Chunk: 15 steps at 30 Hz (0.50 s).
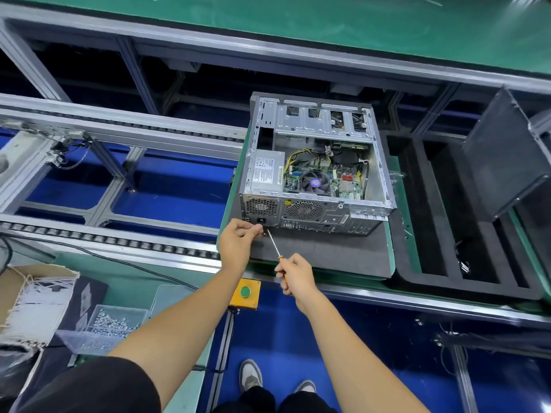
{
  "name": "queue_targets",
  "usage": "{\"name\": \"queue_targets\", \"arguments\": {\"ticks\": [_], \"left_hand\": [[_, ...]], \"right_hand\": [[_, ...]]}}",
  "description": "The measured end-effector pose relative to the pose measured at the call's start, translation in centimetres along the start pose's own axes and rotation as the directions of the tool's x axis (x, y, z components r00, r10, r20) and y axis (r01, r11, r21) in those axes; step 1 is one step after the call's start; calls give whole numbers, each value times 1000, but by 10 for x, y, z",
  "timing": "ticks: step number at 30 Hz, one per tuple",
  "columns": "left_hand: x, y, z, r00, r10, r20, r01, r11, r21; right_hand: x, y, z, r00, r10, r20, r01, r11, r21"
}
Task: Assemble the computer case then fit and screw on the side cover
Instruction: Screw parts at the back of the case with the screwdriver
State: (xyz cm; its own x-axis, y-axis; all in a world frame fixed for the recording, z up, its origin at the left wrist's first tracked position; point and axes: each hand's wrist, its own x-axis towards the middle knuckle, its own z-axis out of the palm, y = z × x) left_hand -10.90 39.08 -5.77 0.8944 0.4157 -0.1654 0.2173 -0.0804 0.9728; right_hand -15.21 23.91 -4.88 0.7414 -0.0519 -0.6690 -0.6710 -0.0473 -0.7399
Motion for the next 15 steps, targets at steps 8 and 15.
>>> {"name": "queue_targets", "arguments": {"ticks": [8, 15], "left_hand": [[-11, 22, -7, 970, -235, 53, 241, 939, -246], [-18, 42, -16, 950, -295, 105, 310, 836, -452]], "right_hand": [[-24, -22, 12, 991, -64, 121, 74, 994, -79], [-42, -30, 10, 985, -115, 127, 127, 988, -89]]}}
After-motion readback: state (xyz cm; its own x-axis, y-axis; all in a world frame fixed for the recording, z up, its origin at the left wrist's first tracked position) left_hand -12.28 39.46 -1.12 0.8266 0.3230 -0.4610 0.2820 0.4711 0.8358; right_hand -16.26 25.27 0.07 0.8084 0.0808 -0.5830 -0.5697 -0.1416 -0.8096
